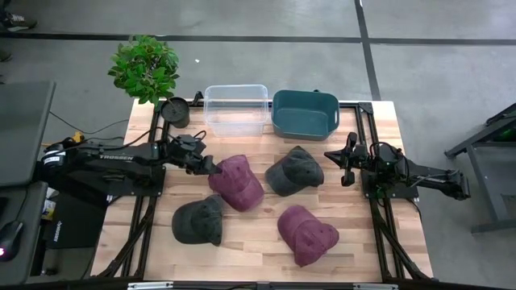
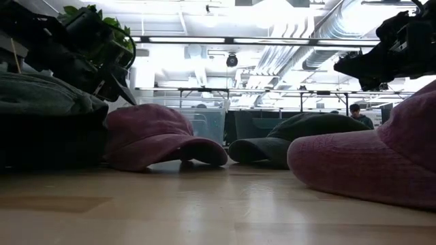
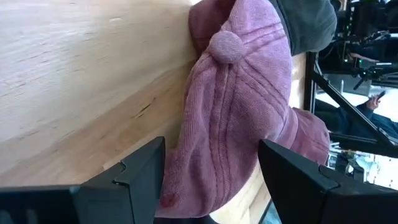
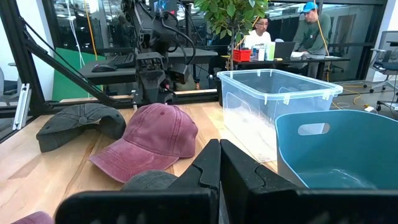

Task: Pick & Place hat
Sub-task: Put the top red cap into the transparent bin

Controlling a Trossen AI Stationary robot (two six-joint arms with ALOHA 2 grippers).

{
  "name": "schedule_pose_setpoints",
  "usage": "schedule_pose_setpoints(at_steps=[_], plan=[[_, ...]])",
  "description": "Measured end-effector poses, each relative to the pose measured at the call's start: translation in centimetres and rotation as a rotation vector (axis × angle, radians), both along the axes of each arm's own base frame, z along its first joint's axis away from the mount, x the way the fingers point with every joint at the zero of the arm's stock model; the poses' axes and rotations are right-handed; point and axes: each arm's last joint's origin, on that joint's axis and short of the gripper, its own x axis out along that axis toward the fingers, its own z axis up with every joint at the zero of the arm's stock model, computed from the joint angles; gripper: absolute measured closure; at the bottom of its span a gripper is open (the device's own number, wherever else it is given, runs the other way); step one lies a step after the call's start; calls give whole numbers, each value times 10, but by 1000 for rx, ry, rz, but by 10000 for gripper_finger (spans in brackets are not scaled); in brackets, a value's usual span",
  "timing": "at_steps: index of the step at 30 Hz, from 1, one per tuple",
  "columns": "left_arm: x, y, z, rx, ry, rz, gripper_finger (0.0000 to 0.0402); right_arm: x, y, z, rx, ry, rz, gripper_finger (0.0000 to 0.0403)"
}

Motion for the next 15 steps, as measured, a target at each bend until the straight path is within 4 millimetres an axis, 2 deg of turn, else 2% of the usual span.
schedule_pose_setpoints(at_steps=[15], plan=[[1,-2,1,-48,-22,-57,160,0,0,0,0,0,0,402]])
